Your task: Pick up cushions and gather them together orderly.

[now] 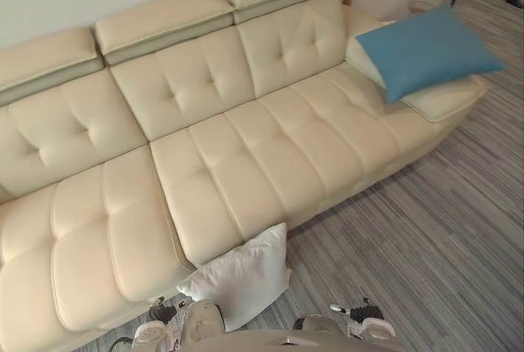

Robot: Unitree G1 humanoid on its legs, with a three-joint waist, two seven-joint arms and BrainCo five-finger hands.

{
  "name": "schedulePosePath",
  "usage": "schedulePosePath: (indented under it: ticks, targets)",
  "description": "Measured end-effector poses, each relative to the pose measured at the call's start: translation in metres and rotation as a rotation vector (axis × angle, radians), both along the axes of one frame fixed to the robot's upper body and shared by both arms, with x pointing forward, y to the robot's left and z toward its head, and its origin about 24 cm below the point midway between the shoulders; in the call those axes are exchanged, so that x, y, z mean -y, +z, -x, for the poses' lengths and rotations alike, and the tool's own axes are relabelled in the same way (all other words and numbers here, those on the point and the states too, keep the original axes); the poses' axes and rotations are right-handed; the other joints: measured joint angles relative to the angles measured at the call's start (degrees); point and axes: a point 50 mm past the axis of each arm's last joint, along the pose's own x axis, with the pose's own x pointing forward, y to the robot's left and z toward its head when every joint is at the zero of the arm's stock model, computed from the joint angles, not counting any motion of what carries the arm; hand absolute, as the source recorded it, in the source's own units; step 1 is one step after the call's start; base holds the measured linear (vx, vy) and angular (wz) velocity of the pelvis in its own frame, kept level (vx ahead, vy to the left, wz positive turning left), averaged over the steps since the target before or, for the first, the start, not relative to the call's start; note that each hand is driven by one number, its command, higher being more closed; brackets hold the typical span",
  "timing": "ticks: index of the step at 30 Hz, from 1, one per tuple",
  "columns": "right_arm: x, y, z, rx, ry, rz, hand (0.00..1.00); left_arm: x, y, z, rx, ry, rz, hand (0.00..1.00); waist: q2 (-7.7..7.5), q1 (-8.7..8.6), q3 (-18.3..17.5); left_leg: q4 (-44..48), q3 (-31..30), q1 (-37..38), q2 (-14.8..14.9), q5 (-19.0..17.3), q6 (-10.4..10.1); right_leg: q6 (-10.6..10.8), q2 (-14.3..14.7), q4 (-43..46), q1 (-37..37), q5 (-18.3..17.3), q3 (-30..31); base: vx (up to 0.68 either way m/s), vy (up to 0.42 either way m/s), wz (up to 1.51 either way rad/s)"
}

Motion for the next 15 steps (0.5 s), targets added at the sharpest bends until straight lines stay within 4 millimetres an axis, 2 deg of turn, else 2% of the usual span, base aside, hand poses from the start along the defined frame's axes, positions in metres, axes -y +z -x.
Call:
schedulePosePath:
  ticks: [1,3,6,9,11,15]
  targets:
    - [-0.006,0.000,-0.002,0.012,-0.003,-0.016,0.00,-0.004,0.003,-0.008,0.020,-0.008,-0.014,0.00,-0.95,-0.37,0.44,-3.77,0.72,1.05,-1.90,0.03,-0.05,0.51,-0.90,-1.10,0.23,0.22,-0.69,0.10,0.123,0.98]
    - [-0.014,0.000,-0.008,0.029,-0.006,-0.038,0.00,-0.008,0.006,-0.016,0.042,-0.030,-0.030,0.00,-2.38,-0.50,1.21,-10.00,3.19,1.84,-3.71,0.09,-0.15,1.62,-1.84,-3.48,0.52,0.93,-3.11,0.03,0.108,0.95]
    - [-0.021,-0.002,-0.010,0.035,-0.029,-0.065,0.00,-0.010,0.007,-0.017,0.038,-0.058,-0.042,0.00,-3.11,-0.72,1.80,-16.28,3.62,3.52,-5.73,0.62,0.17,2.33,-2.04,-6.37,3.11,1.71,-6.35,0.02,0.112,0.83]
    - [-0.026,-0.005,-0.006,0.017,-0.031,-0.081,0.00,-0.011,0.004,-0.009,0.013,-0.057,-0.043,0.00,-3.81,-0.58,1.01,-23.14,2.72,7.23,-8.61,4.12,0.52,2.57,-2.16,-10.51,5.95,3.79,-6.19,-0.05,0.012,0.23]
    - [-0.025,-0.004,-0.007,0.017,-0.028,-0.076,0.00,-0.011,0.004,-0.007,0.005,-0.067,-0.045,0.00,-3.98,-1.04,0.83,-29.88,1.90,8.64,-10.81,8.52,0.69,3.40,-2.47,-12.81,6.09,5.00,-6.45,-0.10,0.000,0.18]
    - [-0.026,-0.004,-0.009,0.017,-0.017,-0.077,0.00,-0.015,0.001,0.002,-0.033,-0.083,-0.054,0.00,-4.23,-1.48,0.88,-36.92,1.27,10.75,-12.03,13.01,2.05,2.90,-2.01,-13.26,5.39,5.73,-6.77,-0.12,0.007,0.08]
